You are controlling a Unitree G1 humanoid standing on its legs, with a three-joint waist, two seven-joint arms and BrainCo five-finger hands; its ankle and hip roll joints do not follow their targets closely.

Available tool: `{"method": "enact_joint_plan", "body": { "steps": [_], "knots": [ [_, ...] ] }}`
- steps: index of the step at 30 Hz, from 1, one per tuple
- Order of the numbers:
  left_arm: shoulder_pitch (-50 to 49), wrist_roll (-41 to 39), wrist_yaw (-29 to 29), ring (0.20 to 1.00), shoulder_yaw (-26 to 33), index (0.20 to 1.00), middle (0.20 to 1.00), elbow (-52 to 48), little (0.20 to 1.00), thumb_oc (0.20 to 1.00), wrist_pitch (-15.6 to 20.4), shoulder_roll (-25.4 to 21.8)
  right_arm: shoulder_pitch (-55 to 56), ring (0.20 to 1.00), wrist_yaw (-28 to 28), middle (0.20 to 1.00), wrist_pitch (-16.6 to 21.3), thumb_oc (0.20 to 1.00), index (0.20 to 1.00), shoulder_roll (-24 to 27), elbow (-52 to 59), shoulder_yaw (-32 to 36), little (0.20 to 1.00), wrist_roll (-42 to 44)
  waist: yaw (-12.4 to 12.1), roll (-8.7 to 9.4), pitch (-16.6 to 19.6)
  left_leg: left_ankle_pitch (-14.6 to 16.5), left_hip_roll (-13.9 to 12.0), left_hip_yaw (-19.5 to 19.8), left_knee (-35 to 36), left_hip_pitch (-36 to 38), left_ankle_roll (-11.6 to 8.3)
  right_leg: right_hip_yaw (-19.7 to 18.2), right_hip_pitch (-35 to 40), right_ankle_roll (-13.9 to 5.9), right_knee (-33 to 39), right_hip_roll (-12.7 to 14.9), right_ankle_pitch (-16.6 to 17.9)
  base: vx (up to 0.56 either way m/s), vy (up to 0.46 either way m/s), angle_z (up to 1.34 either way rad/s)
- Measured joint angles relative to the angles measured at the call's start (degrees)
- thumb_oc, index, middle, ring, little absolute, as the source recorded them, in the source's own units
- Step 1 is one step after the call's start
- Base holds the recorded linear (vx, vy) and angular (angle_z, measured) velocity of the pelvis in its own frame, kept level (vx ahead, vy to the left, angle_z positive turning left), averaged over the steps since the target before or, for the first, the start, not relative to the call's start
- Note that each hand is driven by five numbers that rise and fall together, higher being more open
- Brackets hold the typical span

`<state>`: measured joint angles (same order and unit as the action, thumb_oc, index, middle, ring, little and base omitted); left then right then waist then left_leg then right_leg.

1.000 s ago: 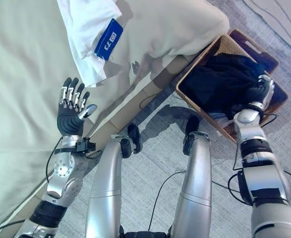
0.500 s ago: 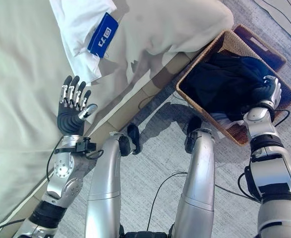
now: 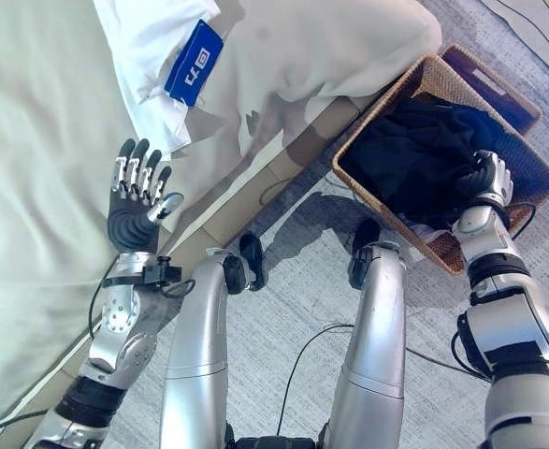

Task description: Pick up clothes into the bucket

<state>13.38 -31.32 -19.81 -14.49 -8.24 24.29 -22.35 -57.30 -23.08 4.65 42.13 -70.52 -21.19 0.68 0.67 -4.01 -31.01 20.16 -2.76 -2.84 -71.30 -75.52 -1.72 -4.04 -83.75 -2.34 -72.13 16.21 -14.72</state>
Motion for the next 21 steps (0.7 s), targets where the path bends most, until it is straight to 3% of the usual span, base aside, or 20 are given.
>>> {"method": "enact_joint_plan", "body": {
  "steps": [5,7,10,21],
  "knots": [
    [0.7,0.0,0.0,1.0,0.02,1.0,1.0,0.12,1.0,1.0,-0.02,0.3,0.02,1.0,-0.09,1.0,-0.13,1.0,1.0,-0.79,-0.86,0.3,1.0,0.01,0.03,0.03,0.1,-0.27,-0.09,0.08,1.82,1.68,0.39,0.57,2.27,-0.05,2.01,0.1,0.05,-0.03,-0.007,0.02],
    [1.62,0.0,-0.12,1.0,0.21,1.0,1.0,0.91,1.0,1.0,-0.02,1.12,0.62,1.0,-0.18,1.0,-0.19,1.0,1.0,-2.35,-1.05,1.83,1.0,0.34,0.14,0.1,0.33,-1.11,-0.09,0.01,5.57,4.58,1.65,1.59,5.79,-0.4,5.92,0.02,0.74,-0.06,-0.012,0.01],
    [1.74,0.0,-0.16,1.0,0.47,1.0,1.0,1.01,1.0,1.0,0.07,1.13,2.02,1.0,-0.5,1.0,-0.13,1.0,1.0,-3.37,-1.16,3.69,1.0,1.45,0.15,0.19,1.08,-2.48,0.0,-0.16,11.04,8.85,2.04,2.94,10.53,-0.68,11.36,0.02,2.12,-0.06,-0.011,-0.01],
    [2.51,-1.07,1.57,1.0,1.5,1.0,1.0,5.87,1.0,1.0,0.16,1.4,10.11,1.0,0.52,1.0,1.74,1.0,1.0,-3.28,-1.09,11.04,1.0,11.23,1.56,1.33,4.83,-9.09,1.1,0.53,30.93,26.3,-0.39,8.42,29.51,-1.55,29.34,0.11,7.44,-0.03,-0.03,0.05]
  ]
}}
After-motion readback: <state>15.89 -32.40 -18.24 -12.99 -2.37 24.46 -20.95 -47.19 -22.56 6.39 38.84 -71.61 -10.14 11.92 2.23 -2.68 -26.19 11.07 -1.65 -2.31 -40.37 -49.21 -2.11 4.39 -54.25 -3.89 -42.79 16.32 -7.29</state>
